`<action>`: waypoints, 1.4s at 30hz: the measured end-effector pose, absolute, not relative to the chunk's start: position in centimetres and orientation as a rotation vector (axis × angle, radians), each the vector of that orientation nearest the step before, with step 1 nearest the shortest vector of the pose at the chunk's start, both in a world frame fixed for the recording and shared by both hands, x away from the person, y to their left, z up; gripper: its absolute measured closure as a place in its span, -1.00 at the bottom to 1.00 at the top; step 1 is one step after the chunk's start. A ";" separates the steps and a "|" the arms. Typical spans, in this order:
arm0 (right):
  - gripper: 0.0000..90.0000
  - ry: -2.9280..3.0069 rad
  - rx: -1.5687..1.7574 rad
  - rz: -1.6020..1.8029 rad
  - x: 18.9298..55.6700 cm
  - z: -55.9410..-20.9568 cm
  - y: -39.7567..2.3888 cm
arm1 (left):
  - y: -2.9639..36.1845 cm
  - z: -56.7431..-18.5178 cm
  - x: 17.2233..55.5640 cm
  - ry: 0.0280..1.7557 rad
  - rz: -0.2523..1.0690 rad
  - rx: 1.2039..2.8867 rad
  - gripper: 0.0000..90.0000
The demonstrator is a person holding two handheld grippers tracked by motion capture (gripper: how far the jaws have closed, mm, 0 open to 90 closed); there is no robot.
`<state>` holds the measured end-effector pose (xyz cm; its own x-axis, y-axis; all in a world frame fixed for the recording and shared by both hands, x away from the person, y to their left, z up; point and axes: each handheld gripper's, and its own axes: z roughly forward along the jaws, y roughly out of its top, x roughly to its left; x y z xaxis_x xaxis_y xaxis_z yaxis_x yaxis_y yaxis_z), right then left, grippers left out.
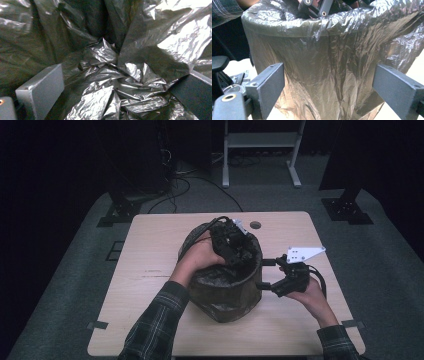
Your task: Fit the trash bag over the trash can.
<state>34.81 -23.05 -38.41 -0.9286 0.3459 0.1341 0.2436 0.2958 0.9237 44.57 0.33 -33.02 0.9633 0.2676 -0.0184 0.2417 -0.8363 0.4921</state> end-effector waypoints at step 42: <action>-0.79 2.372 0.674 1.658 32.4 -38.8 -27.6 | 10.9 -27.1 36.3 0.342 0.183 2.185 -1.00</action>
